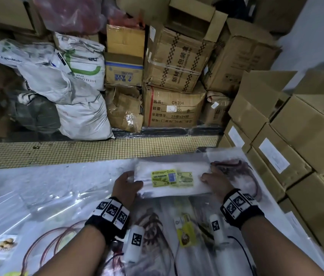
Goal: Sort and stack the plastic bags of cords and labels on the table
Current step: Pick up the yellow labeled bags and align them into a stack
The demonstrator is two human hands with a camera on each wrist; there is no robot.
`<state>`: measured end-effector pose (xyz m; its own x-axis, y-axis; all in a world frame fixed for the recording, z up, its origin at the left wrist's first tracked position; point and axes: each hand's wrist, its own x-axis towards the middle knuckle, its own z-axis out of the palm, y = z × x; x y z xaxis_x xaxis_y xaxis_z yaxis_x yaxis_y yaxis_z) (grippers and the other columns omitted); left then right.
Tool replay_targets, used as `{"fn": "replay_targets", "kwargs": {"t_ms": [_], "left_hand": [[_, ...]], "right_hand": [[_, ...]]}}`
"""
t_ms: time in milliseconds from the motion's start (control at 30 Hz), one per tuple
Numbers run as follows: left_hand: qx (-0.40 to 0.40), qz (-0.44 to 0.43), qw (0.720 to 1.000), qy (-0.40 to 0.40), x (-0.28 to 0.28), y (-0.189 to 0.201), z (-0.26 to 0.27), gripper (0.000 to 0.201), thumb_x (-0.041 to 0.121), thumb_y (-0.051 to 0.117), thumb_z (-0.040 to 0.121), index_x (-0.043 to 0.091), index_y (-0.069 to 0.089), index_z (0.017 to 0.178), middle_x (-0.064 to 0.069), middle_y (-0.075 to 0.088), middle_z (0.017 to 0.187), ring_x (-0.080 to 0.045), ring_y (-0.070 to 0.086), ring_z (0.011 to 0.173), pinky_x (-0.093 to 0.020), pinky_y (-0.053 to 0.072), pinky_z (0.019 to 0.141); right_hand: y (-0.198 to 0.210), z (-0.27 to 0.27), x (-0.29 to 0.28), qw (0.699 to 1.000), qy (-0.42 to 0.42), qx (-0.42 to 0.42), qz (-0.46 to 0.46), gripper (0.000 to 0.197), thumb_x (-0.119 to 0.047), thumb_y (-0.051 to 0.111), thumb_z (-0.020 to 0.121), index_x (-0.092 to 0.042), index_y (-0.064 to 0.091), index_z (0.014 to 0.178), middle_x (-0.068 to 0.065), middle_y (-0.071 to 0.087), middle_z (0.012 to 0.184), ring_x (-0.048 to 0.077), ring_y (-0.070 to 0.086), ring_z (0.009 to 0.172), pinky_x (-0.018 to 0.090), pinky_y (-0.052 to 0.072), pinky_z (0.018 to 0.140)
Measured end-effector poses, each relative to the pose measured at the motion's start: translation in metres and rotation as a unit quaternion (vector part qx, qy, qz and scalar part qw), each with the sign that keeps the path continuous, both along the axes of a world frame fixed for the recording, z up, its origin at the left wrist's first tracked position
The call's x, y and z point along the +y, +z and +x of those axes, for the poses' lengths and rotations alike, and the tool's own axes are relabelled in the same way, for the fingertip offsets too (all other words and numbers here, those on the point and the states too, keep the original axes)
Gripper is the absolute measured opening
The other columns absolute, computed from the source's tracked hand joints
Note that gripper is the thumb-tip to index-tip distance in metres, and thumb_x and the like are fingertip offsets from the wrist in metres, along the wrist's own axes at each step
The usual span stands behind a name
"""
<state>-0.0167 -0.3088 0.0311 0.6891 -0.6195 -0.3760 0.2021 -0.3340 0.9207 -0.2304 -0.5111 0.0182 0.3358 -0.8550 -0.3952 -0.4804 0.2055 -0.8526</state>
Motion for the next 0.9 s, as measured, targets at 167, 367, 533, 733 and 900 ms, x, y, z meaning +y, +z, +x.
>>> {"fn": "replay_targets", "kwargs": {"t_ms": [167,367,533,733,900], "left_hand": [[-0.085,0.035,0.995,-0.038,-0.047,0.004,0.011,0.030,-0.001,0.059,0.083,0.008,0.057,0.112,-0.010,0.063,0.100,-0.016,0.056,0.074,-0.021,0.043,0.052],[-0.136,0.100,0.983,-0.073,-0.085,-0.010,0.023,0.023,0.008,0.057,0.087,0.011,0.053,0.109,-0.007,0.062,0.100,-0.025,0.057,0.089,-0.028,0.043,0.071],[-0.208,0.184,0.956,-0.093,-0.093,-0.023,0.019,0.047,0.017,0.053,0.090,0.015,0.047,0.137,-0.009,0.060,0.124,-0.028,0.058,0.110,-0.034,0.050,0.091],[-0.270,0.267,0.916,-0.131,-0.095,-0.027,0.023,0.054,0.027,0.052,0.088,0.014,0.041,0.139,-0.013,0.047,0.129,-0.032,0.048,0.117,-0.041,0.047,0.095],[-0.381,0.220,0.888,-0.132,-0.087,-0.025,0.013,0.083,0.040,0.061,0.087,0.028,0.012,0.153,-0.007,0.017,0.154,-0.030,0.021,0.140,-0.050,0.035,0.107]], "right_hand": [[0.023,0.022,-0.027,0.995,0.031,0.062,-0.068,0.070,-0.003,0.061,0.086,-0.007,0.034,0.150,0.017,0.045,0.145,0.029,0.050,0.123,0.034,0.045,0.090],[0.018,0.039,-0.057,0.988,0.056,0.101,-0.106,0.067,0.001,0.053,0.094,-0.009,0.026,0.154,0.014,0.041,0.148,0.025,0.051,0.113,0.024,0.038,0.085],[0.006,0.047,-0.057,0.974,0.095,0.172,-0.113,0.072,-0.005,0.048,0.098,-0.014,0.010,0.159,0.020,0.041,0.151,0.036,0.049,0.129,0.033,0.043,0.094],[-0.003,0.048,-0.053,0.951,0.108,0.231,-0.175,0.080,-0.013,0.051,0.098,-0.016,-0.001,0.159,0.023,0.039,0.145,0.039,0.047,0.125,0.032,0.038,0.087],[-0.005,0.042,-0.043,0.909,0.151,0.273,-0.274,0.076,-0.024,0.060,0.092,-0.021,0.019,0.156,0.022,0.031,0.147,0.043,0.038,0.131,0.050,0.038,0.106]]}}
